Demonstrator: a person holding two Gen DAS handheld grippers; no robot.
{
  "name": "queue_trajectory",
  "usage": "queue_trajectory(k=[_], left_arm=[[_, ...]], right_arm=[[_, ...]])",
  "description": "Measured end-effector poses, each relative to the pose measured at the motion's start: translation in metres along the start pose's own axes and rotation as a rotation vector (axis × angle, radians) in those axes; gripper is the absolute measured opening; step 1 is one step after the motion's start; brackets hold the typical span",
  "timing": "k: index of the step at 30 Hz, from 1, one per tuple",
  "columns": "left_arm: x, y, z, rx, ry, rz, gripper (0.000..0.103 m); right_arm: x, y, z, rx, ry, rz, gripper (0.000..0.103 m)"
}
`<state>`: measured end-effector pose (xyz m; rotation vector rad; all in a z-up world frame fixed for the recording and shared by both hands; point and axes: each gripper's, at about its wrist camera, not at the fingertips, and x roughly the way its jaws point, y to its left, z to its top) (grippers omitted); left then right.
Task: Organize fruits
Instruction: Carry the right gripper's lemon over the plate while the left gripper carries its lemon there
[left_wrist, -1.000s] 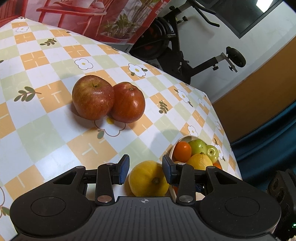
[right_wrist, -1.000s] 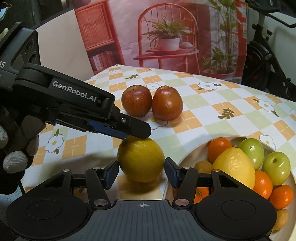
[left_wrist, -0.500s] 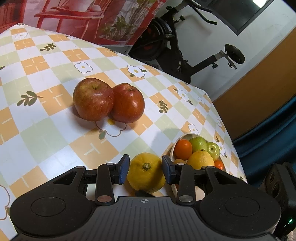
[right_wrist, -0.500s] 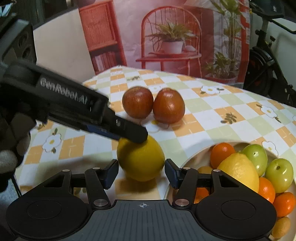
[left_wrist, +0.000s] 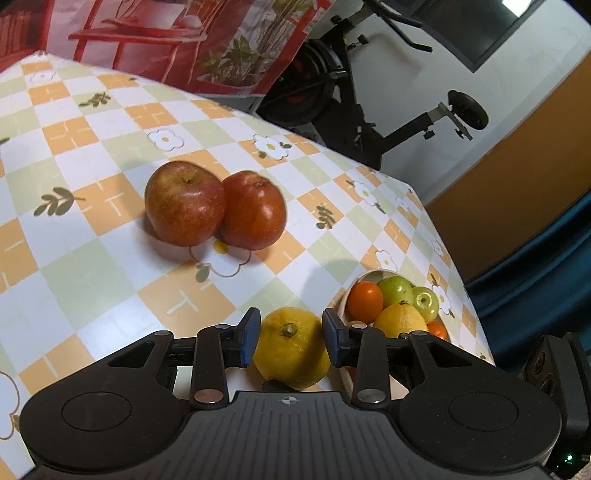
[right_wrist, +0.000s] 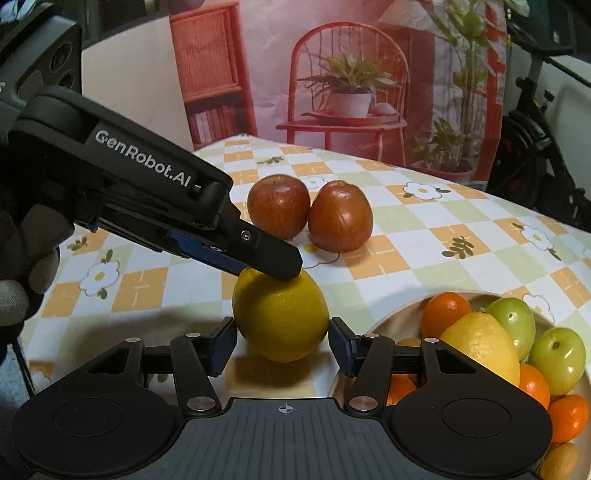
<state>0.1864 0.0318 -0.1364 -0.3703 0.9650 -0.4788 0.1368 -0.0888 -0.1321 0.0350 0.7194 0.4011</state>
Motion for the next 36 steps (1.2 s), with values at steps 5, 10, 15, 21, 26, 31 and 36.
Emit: queue_trajectory(k=[5,10,15,21,26,31,36], left_arm=[[-0.009,-0.015,0.006,0.035,-0.035,-0.021,0.039],[-0.013,-0.038,0.011,0.093,-0.049,-0.049,0.039],[-0.002,-0.067,0.014,0.148,-0.026,-0.105,0.039],[0.016,-0.108,0.010,0.239,0.015,-0.169,0.039],[0.029,-0.136,0.004,0.313,0.050,-0.184,0.039],[0.043,-0.147,-0.004,0.339,0.097,-0.187,0.039],[0.054,-0.147,-0.014,0.349,0.138,-0.169,0.039]], right_arm=[[-0.018,-0.005,0.003,0.021,-0.073,-0.014,0.051],[-0.041,-0.016,0.004,0.051,-0.132,-0.041,0.051],[-0.068,-0.035,-0.003,0.095,-0.164,-0.094,0.051],[-0.101,-0.058,-0.019,0.152,-0.188,-0.168,0.051],[-0.119,-0.076,-0.033,0.195,-0.190,-0.216,0.051],[-0.124,-0.084,-0.047,0.227,-0.167,-0.239,0.051],[-0.120,-0.088,-0.058,0.247,-0.129,-0.239,0.051]])
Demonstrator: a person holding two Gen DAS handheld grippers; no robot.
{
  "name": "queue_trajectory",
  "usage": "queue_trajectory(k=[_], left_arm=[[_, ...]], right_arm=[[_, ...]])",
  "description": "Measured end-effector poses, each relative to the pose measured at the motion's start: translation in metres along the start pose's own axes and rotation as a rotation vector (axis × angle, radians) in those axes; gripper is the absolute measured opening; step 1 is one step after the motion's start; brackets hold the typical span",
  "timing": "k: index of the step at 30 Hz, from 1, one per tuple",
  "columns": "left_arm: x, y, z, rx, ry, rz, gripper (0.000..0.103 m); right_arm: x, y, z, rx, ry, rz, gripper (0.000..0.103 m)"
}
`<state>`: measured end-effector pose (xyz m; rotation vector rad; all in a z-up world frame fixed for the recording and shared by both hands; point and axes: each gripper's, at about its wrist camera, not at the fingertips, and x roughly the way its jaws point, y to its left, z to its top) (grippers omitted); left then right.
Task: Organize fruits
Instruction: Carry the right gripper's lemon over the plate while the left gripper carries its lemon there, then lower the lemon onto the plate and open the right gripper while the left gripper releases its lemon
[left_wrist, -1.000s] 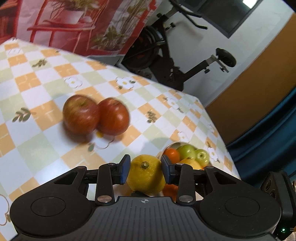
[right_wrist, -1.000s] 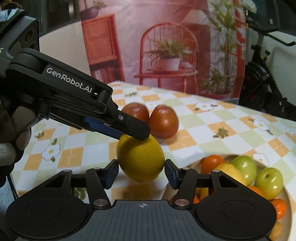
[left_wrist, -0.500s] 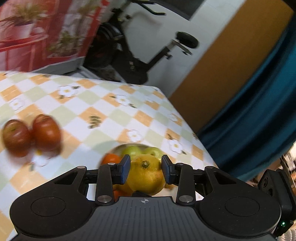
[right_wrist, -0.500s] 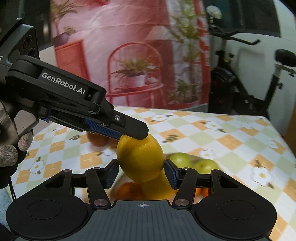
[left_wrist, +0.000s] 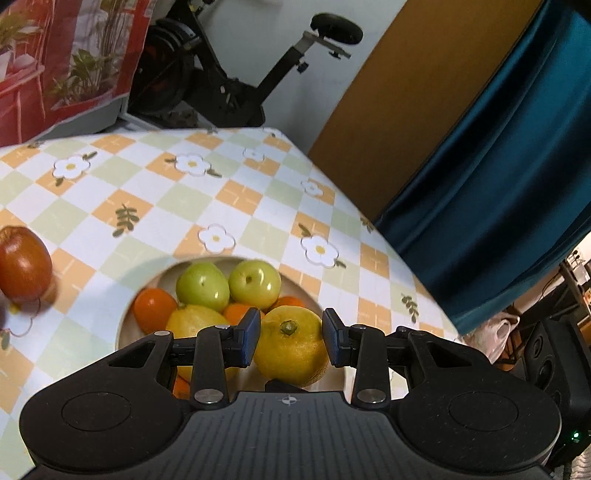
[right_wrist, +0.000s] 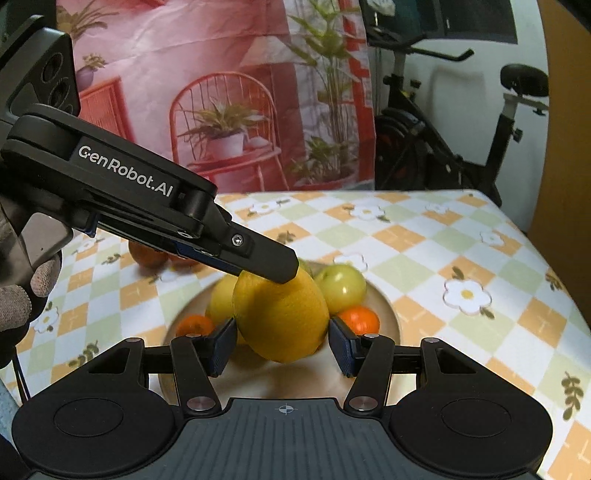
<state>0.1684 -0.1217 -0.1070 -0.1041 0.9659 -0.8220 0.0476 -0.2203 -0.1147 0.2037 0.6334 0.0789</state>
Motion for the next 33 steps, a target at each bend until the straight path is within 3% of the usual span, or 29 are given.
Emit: queue_trajectory(k=[12,24,28,33], left_arm=[[0.014,-0.002,-0.004,0.017,0.035,0.035,0.038],[-0.007,0.005,-0.001,-0.025,-0.064,0.072,0.038],[-0.017,0.011,0.000,-0.045,-0.098,0.094,0.038],[-0.027,0.018,0.000,-0.049,-0.134,0.133,0.038]], right_arm=[[0.016,-0.005,-0.011,0.015,0.072,-0.038,0.051],[0.019,-0.003,-0.012,-0.003,0.075,-0.052,0.052],[0.016,-0.002,-0.010,-0.011,0.056,-0.063,0.061],[0.012,0.000,-0.006,-0.022,0.037,-0.062,0.061]])
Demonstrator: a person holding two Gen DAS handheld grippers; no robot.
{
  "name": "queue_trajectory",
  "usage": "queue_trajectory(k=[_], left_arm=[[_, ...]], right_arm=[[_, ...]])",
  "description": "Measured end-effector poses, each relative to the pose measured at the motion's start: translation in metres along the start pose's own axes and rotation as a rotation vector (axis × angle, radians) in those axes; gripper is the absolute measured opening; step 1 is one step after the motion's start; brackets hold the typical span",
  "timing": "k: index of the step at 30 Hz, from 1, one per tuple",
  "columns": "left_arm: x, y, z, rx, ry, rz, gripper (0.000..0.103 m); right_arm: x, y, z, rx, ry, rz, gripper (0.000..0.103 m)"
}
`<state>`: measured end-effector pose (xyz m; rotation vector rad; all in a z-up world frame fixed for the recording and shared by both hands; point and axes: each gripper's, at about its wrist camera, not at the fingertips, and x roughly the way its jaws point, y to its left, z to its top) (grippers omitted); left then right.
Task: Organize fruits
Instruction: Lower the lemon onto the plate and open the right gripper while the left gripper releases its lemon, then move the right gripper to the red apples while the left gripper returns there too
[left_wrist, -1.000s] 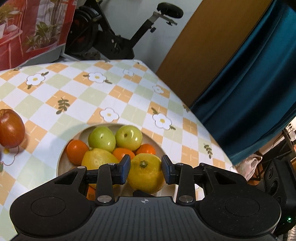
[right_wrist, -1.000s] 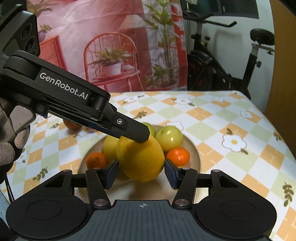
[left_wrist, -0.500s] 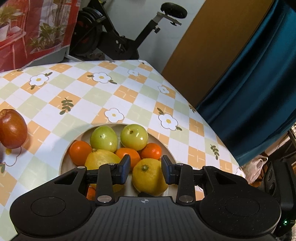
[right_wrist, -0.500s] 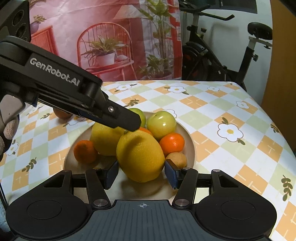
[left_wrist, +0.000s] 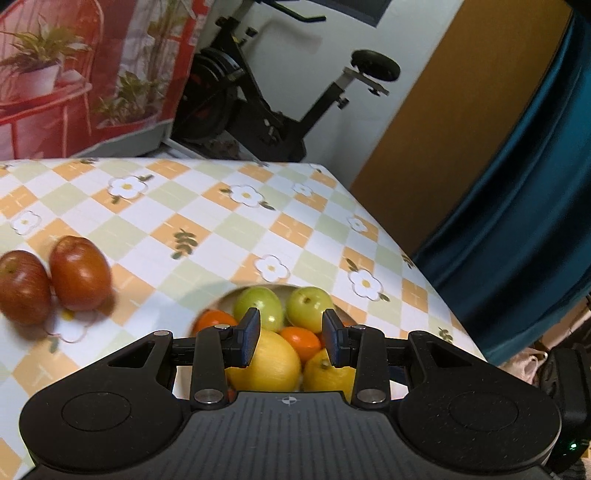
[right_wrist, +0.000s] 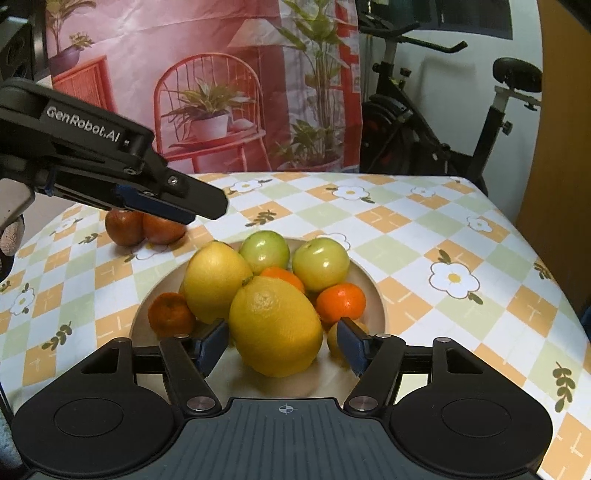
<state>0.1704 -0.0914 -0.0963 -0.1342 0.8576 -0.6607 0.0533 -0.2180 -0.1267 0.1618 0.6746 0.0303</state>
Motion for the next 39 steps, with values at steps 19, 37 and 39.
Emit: queue_trajectory(k=[19,37,39], left_arm=[[-0.054,0.070,0.002,-0.028,-0.108,0.220,0.039],[-0.080,0.127,0.014,-0.113,-0.154,0.352,0.039],[-0.071,0.131,0.019,-0.123,-0.145,0.337,0.039]], right_arm=[[-0.002,0.020,0.028,-0.048,-0.064,0.045,0.062],[0.048,0.067,0.082,-0.174,-0.042,0.148,0.062],[0.058,0.072,0.090,-0.193,-0.028,0.167,0.061]])
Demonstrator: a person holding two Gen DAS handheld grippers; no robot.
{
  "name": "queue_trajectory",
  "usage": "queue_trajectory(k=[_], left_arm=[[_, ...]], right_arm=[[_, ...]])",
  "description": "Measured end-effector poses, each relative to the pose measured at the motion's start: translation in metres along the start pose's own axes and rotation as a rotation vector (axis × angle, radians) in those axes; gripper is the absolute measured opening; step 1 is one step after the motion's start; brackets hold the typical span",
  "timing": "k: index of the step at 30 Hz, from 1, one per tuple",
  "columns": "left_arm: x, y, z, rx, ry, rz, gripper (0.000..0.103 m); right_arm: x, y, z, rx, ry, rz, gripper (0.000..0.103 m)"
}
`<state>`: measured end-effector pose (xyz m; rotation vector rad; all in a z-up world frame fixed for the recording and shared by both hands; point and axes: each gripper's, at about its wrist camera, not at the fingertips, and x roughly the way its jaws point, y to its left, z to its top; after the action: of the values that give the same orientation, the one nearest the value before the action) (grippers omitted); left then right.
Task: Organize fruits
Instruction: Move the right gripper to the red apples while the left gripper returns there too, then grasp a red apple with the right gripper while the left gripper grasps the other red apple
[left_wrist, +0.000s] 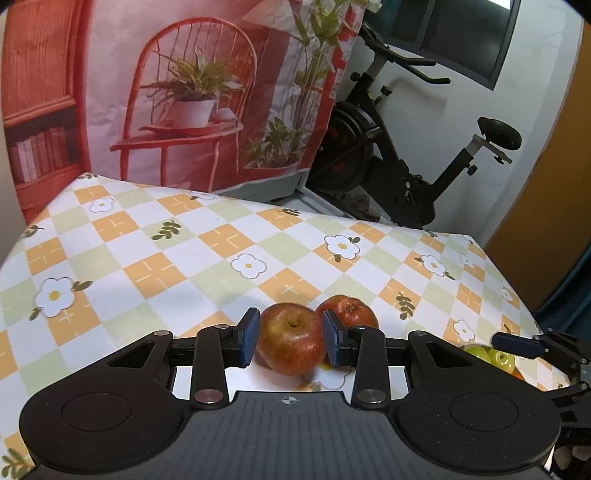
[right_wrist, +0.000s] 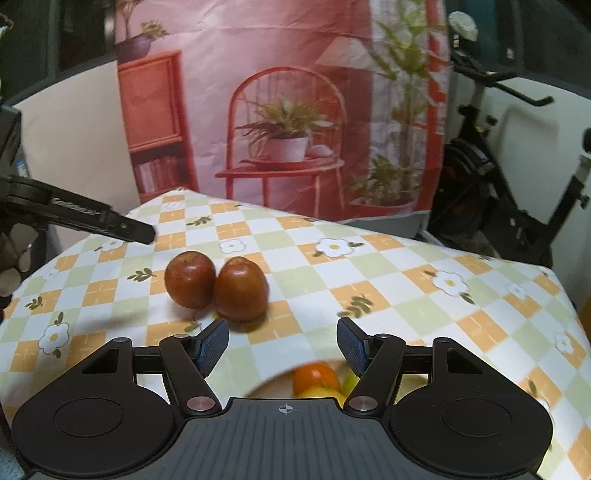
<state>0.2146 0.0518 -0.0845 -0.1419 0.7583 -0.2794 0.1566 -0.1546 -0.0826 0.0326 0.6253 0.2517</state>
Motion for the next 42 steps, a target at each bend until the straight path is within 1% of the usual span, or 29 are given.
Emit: queue_trajectory(k=[5,8,10,14,16,18,19,21,24,28,31,42], left_arm=[[0.031,-0.003,0.014,-0.027,0.053,-0.061,0.038],[0.054,-0.005,0.020,-0.048,0.100,-0.108,0.038],[0.068,-0.005,0.023,-0.054,0.136,-0.121,0.038],[0.085,-0.005,0.027,-0.037,0.178,-0.159,0.038],[0.089,-0.005,0.027,-0.025,0.190,-0.184,0.038],[0.093,-0.005,0.027,-0.015,0.200,-0.193,0.038],[0.095,-0.004,0.026,-0.017,0.207,-0.196,0.038],[0.100,-0.003,0.026,-0.026,0.218,-0.199,0.038],[0.105,0.000,0.026,-0.040,0.232,-0.217,0.038],[0.107,0.000,0.026,-0.045,0.244,-0.245,0.038],[0.107,-0.001,0.025,-0.046,0.254,-0.273,0.038],[0.104,0.000,0.023,-0.039,0.248,-0.282,0.038]], right_arm=[[0.034,0.010,0.019,-0.086,0.049,0.037,0.061],[0.055,0.019,0.026,-0.159,0.085,0.058,0.061],[0.068,0.024,0.030,-0.194,0.107,0.069,0.060],[0.090,0.030,0.034,-0.236,0.143,0.092,0.060],[0.099,0.032,0.036,-0.246,0.158,0.107,0.060],[0.106,0.031,0.036,-0.245,0.164,0.112,0.060],[0.109,0.031,0.036,-0.248,0.167,0.112,0.059],[0.117,0.032,0.038,-0.255,0.187,0.116,0.055],[0.123,0.038,0.039,-0.292,0.210,0.126,0.055],[0.130,0.041,0.039,-0.303,0.251,0.120,0.054],[0.134,0.043,0.039,-0.302,0.262,0.115,0.053],[0.146,0.045,0.044,-0.264,0.290,0.094,0.057]])
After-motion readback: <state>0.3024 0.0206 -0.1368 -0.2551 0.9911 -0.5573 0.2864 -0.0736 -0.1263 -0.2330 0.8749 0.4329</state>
